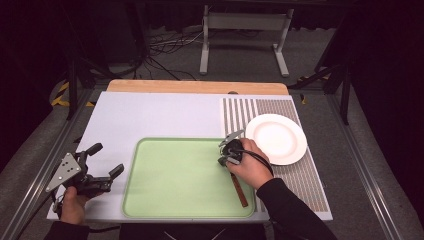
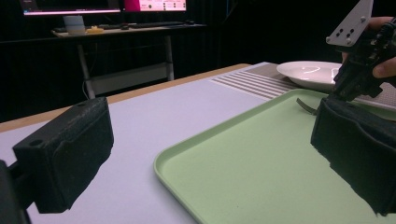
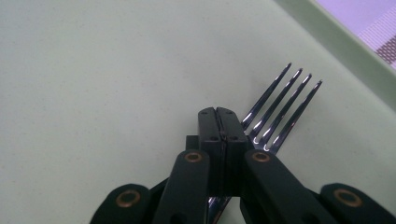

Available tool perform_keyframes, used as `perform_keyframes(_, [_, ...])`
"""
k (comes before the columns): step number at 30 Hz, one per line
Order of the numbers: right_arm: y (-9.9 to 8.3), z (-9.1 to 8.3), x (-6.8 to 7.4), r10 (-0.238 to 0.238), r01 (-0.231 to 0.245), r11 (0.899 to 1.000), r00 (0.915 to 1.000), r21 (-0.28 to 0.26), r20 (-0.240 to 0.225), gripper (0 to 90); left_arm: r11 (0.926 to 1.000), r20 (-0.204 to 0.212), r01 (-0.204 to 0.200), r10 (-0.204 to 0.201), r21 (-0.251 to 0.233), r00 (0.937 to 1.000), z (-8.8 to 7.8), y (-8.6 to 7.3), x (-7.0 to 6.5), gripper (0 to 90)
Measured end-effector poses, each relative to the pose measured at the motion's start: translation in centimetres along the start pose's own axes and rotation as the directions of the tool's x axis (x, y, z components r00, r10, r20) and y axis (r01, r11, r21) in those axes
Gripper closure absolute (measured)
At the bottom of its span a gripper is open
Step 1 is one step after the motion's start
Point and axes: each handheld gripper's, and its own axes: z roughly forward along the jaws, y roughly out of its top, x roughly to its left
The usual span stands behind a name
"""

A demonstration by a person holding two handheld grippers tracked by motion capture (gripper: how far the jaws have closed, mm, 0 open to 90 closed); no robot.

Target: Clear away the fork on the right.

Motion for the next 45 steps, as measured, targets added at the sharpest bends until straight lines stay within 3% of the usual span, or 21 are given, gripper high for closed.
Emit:
perform_keyframes(27, [-1.7, -1.4, -2.4, 0.09, -0.091, 0.996, 0.9922, 0.009, 0.086, 90.0, 1.0, -0.001, 0.005, -0.005, 0.003, 1.0, 0.1, 0.0, 0.0, 0.0])
perform_keyframes(38, [-1.8, -1.5, -2.6, 0.101, -0.102, 0.995, 0.9905, 0.007, 0.093, 90.0, 1.0, -0.004, 0.008, -0.008, 0.0, 1.0, 0.1, -0.1, 0.0, 0.1])
perform_keyframes(41, [-1.9, -1.6, -2.5, 0.097, -0.097, 0.995, 0.9923, -0.012, 0.077, 89.4, 1.0, -0.003, 0.007, -0.007, 0.0, 1.0, 0.1, 0.0, 0.1, 0.0])
perform_keyframes(45, [-1.7, -2.3, -2.1, 0.086, -0.082, 0.993, 0.9954, -0.083, 0.043, 77.6, 1.0, -0.002, 0.004, -0.004, 0.001, 1.0, 0.1, 0.0, 0.1, 0.1])
